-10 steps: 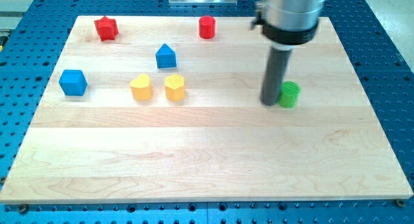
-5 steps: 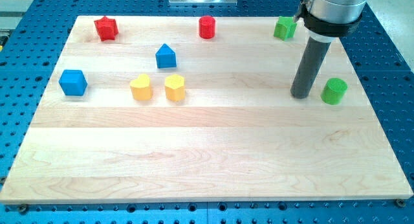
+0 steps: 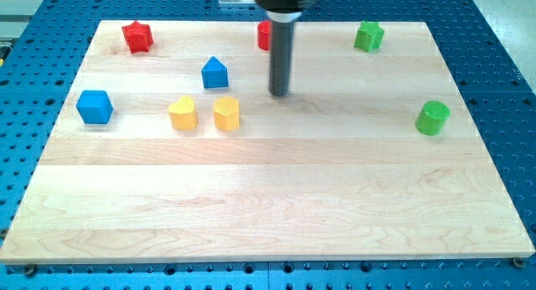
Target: Place the yellow heart to the bottom left of the board
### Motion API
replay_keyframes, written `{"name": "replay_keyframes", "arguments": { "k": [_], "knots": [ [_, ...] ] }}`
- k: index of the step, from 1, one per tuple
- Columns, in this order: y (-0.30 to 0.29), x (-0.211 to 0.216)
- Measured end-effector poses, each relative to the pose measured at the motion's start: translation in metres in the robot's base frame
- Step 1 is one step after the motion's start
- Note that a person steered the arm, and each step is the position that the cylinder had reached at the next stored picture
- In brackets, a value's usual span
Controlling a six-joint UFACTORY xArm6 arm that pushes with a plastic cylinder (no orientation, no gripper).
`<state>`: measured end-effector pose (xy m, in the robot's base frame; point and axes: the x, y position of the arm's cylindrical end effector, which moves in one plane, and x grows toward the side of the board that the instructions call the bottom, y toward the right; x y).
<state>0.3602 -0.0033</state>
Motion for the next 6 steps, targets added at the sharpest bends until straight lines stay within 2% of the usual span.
{"name": "replay_keyframes", "arguments": {
  "k": [3, 4, 6],
  "knots": [
    [-0.182, 0.077],
    [-0.201, 0.083],
    [-0.184, 0.073]
  ]
}}
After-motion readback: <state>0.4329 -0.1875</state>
